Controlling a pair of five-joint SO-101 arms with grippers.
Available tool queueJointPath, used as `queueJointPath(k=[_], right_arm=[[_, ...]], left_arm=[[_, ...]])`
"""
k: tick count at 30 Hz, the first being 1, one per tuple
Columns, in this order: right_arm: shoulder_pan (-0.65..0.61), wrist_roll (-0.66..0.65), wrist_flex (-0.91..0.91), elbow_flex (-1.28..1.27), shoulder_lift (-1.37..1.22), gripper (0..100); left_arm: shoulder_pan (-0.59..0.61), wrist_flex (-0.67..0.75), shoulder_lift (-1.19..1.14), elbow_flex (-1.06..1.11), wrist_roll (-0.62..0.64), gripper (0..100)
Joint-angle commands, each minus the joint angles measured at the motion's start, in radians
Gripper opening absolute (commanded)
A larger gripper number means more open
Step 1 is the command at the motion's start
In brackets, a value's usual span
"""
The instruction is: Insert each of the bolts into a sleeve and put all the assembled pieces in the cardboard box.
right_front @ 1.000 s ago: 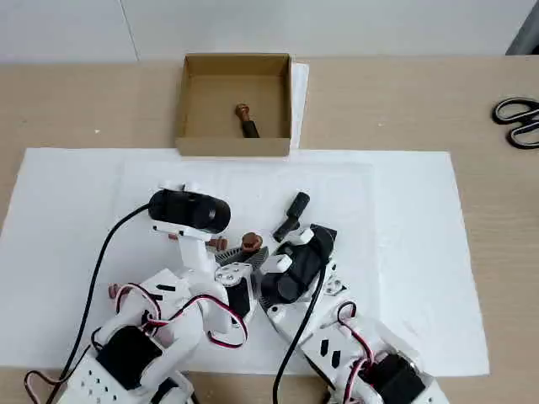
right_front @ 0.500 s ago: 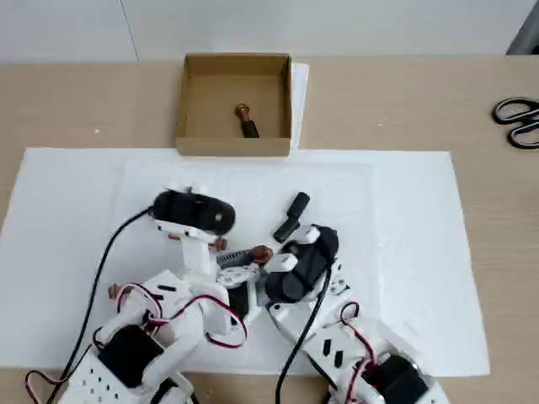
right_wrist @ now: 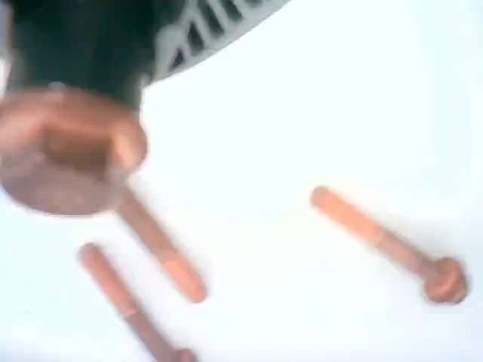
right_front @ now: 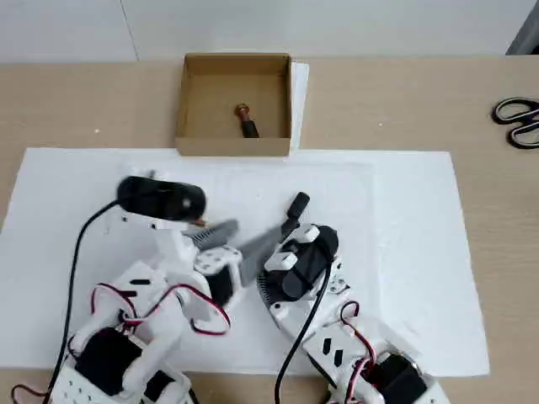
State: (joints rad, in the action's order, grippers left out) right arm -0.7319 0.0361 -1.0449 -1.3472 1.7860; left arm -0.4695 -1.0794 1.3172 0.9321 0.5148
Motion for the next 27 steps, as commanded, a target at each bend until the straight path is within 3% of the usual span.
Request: queueJointPath(k=[1, 8, 13, 18, 27], right_arm=[[0.039, 0.006, 0.027, 0.018, -0.001, 0.4], [0.097, 0.006, 0.027, 0.018, -0.01, 0.4], [0.206, 0.011, 0.074, 0.058, -0.131, 0.4], [0.3, 0.012, 0.168, 0.207, -0.387, 0.4], [0.315, 0.014, 0.303, 0.555, -0.963, 0.4]], left_arm=[[0.069, 0.037, -0.005, -0.028, -0.023, 19], [0.163, -0.038, -0.098, -0.025, -0.023, 7], [0.201, -0.035, -0.17, -0.028, -0.023, 0], [0.201, -0.04, -0.229, -0.082, -0.023, 1], [0.201, -0.038, -0.353, -0.148, -0.025, 1]])
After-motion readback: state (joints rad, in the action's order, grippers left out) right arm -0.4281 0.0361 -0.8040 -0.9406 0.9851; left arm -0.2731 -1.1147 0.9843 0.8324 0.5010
